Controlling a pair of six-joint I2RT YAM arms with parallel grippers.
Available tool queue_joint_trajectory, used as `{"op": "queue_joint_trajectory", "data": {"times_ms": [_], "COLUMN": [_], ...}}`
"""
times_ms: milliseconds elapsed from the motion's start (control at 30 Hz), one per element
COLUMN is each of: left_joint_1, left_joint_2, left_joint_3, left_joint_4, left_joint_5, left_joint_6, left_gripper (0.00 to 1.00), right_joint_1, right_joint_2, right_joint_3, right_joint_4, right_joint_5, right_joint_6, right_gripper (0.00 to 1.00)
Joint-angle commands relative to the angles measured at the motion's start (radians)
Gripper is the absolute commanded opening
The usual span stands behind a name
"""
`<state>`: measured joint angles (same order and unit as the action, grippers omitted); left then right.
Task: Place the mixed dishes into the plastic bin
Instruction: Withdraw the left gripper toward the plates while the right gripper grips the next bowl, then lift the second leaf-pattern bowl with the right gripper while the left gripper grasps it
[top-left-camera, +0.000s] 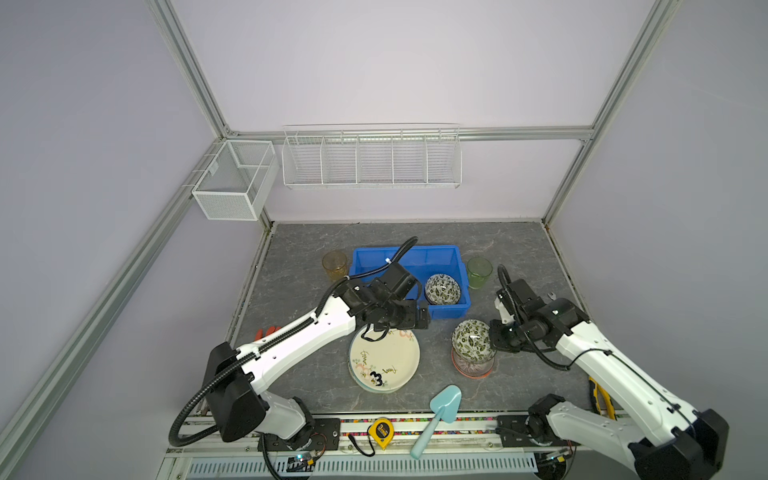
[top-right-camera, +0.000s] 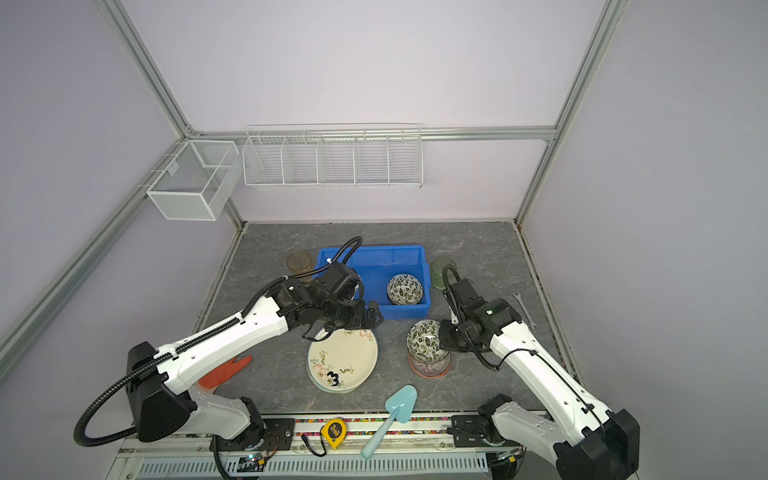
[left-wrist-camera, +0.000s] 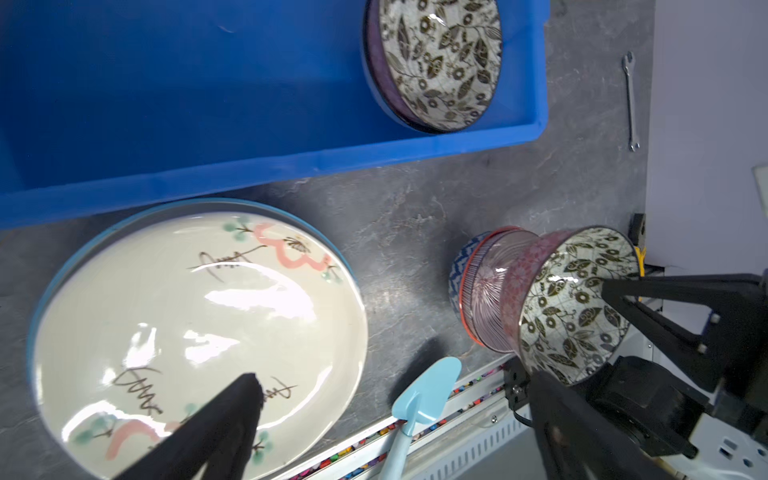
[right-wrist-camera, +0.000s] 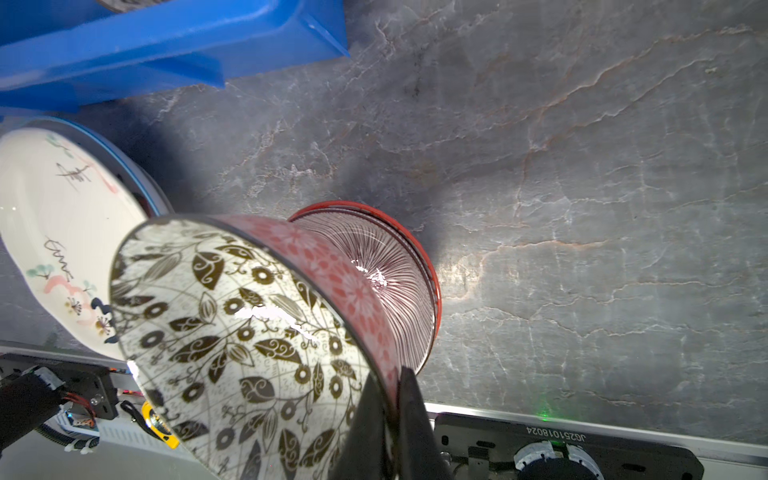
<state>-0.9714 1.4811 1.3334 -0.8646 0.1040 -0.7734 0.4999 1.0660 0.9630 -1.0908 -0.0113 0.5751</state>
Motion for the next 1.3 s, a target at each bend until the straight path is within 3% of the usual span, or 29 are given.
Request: {"op": "queue_joint_trajectory", "data": {"times_ms": [0, 233, 333, 667, 1033, 1267], "left_joint_1": [-0.046, -0.111, -0.12, -0.125, -0.125, -0.125], "left_joint_2": [0.06, 0.176, 0.205, 0.279, 0.32, 0.32], "left_joint_3": [0.065, 0.146, 0.163, 0.223, 0.262, 0.263], "left_joint_4": [0.042, 0.05, 0.049, 0.01, -0.007, -0.007], "left_joint_5": [0.012, 0.028, 0.023, 0.01, 0.021, 0.023], "left_joint_6": [-0.03, -0.017, -0.009, 0.029, 0.052, 0.053], "left_gripper": [0.99, 0.93, 0.85, 0.43, 0.27, 0.08], "right_joint_1": [0.012, 0.028, 0.033, 0.041, 0.05, 0.054], "right_joint_2": [-0.003, 0.027, 0.037, 0.037, 0.023, 0.025], "right_joint_3": [0.044, 0.087, 0.103, 0.118, 0.118, 0.118], "right_joint_4": [-0.018, -0.01, -0.011, -0.018, -0.019, -0.014], "right_joint_5": [-0.028, -0.031, -0.026, -0.012, -0.008, -0.006], "right_joint_6": [0.012, 0.015, 0.017, 0.027, 0.045, 0.049], "right_gripper": [0.07, 0.07, 0.07, 0.07, 0.07, 0.07]}}
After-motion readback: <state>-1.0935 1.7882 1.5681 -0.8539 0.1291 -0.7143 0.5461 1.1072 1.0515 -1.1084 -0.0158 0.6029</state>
